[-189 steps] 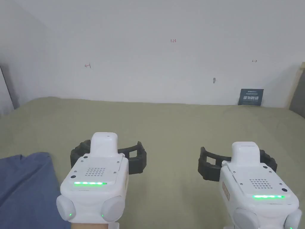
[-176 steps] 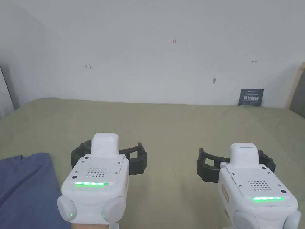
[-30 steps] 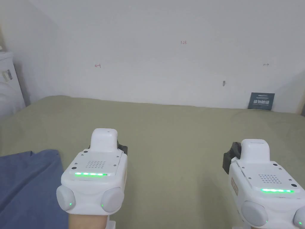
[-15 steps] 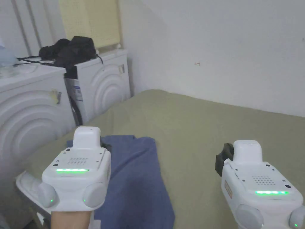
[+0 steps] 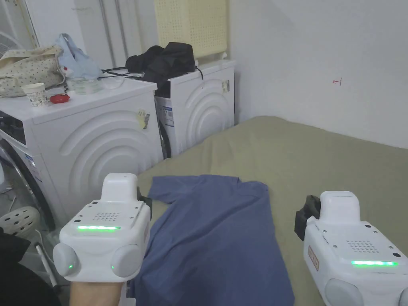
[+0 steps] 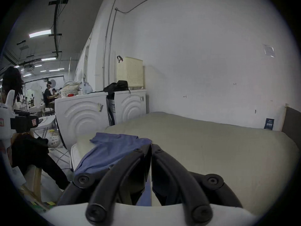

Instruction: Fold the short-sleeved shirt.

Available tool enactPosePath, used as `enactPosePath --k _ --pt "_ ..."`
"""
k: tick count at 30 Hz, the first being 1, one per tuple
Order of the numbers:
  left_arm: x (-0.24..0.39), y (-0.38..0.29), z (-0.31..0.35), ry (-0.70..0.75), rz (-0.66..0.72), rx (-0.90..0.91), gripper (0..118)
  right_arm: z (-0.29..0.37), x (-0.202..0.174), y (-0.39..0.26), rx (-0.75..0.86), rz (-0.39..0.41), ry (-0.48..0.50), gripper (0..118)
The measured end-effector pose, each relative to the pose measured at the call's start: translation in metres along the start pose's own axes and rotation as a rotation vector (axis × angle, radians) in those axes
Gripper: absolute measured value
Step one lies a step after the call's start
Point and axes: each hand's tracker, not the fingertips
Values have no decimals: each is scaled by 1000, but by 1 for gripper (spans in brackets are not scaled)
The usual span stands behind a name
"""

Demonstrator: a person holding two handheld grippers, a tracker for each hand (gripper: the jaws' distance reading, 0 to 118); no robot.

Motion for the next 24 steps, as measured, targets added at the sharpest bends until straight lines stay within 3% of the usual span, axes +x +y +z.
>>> enactPosePath --k 7,14,18,23,24 --pt "50 -4 -70 -140 -21 -109 1 -25 9 -11 -49 -12 -18 7" --pt "134 -35 -225 -317 27 -508 1 -69 20 -42 -138 -17 -17 7" --pt "170 -51 -293 -337 -91 -616 1 -93 30 -59 -182 -31 -32 7" --pt "199 -66 -318 -331 -141 -668 16 -110 40 -79 -225 -29 -45 7" --pt "202 -69 -323 -337 -154 -695 41 -112 42 -82 -231 -30 -46 7"
